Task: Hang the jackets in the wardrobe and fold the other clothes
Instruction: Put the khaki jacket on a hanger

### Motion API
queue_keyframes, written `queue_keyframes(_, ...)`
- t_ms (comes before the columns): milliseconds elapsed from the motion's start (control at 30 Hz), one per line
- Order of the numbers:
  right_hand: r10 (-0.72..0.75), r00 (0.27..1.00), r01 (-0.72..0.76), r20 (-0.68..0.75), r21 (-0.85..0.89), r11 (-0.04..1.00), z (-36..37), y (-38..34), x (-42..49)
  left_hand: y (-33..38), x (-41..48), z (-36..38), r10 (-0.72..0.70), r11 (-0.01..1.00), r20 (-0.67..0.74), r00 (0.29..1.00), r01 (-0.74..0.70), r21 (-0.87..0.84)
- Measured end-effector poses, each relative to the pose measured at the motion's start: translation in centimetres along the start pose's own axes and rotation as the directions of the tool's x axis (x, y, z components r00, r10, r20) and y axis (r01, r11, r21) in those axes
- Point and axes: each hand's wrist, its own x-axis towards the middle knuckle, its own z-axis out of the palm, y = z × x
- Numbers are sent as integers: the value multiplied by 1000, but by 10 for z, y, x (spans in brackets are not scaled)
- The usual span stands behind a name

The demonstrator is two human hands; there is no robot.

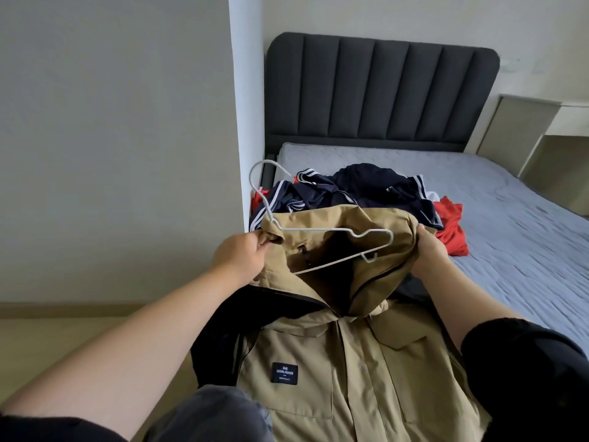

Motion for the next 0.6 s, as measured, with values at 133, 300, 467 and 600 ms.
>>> queue_keyframes(133,-6,999,5,-39,-14,1000,1,-12,-6,-8,3,10,-53,979,20,998,48,197)
queue_keyframes(300,-119,991,125,53,-124,984,33,-15,-39,-4,7,25,-114,951,95,989,81,298)
queue_keyframes(467,-176,959,206,221,-120,971,73,-4,-92,-5,-2,32,-106,970,166,980,64,236)
queue_keyframes(600,-201,875,336,441,-253,907,78,29,-122,2,-3,28,-229,973,90,969,229,17)
